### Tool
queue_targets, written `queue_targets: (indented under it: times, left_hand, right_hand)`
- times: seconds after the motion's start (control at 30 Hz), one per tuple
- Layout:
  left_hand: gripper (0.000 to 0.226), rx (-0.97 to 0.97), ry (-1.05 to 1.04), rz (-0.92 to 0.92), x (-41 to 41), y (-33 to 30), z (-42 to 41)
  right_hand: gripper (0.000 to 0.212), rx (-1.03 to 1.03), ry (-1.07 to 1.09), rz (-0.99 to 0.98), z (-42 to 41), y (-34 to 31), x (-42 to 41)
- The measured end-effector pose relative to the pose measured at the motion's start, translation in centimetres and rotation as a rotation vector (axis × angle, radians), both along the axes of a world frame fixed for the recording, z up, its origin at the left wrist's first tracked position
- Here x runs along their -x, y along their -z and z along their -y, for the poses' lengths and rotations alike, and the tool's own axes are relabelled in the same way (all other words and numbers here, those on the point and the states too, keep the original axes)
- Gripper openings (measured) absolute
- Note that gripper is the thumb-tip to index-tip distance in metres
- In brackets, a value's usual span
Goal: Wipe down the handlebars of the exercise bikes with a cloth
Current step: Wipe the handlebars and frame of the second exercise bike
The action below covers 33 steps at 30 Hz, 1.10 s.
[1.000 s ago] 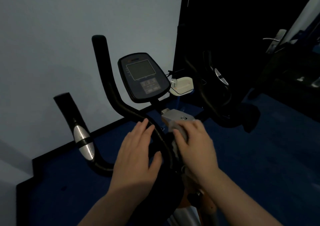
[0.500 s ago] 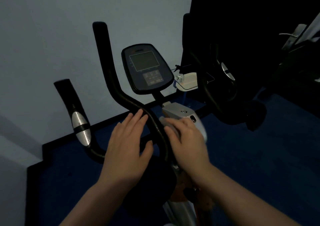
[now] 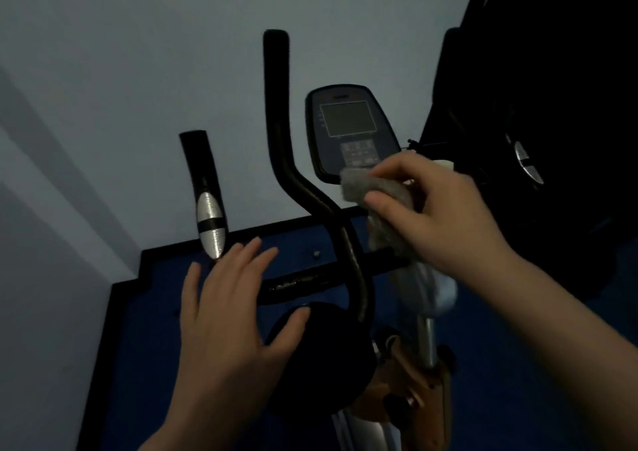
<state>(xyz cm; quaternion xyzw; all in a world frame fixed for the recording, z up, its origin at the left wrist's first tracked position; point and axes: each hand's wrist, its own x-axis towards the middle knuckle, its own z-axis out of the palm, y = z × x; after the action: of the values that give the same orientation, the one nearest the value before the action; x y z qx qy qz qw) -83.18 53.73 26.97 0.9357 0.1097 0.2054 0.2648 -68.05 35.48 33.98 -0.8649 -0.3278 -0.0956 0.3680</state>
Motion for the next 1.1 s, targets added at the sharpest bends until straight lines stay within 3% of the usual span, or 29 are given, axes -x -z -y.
queue_targets:
  times: [0.17, 0.4, 0.6, 0.77, 0.87, 0.97, 1.1]
  left_hand:
    - [0.082, 0.128, -0.075, -0.079, 1.3, 1.1, -0.7]
    - [0.075, 0.228, -0.052, -0.028, 2.5, 1.6, -2.5]
    - [0.062, 0.283, -0.088, 0.071, 2.2, 1.8, -2.1]
    - [0.061, 0.256, -0.091, 0.08, 2.3, 1.6, -2.8]
    - [0.06, 0.272, -0.099, 0.094, 2.3, 1.8, -2.4]
    - [0.061, 0.294, -0.122, 0.102, 1.9, 2.2, -1.7]
    - [0.057, 0.285, -0.127, 0.095, 1.9, 2.0, -1.8]
  right_hand:
    - [0.024, 0.496, -0.4, 0.311, -2.3, 2.2, 0.5]
    - [0.032, 0.765, -0.641, 0.244, -3.3, 0.9, -0.4]
    - [0.032, 0.667, -0.59, 0.077, -7.1, 1.2, 0.6]
    - [0.025, 0.846, -0.672, 0.255, -5.6, 0.5, -0.4]
    - [0.018, 0.708, -0.677, 0.274, -5.7, 2.2, 0.5]
    - [0.021, 0.502, -0.68, 0.058, -5.9, 3.4, 0.9]
    - [0.022, 0.617, -0.752, 0.158, -4.6, 2.7, -0.6]
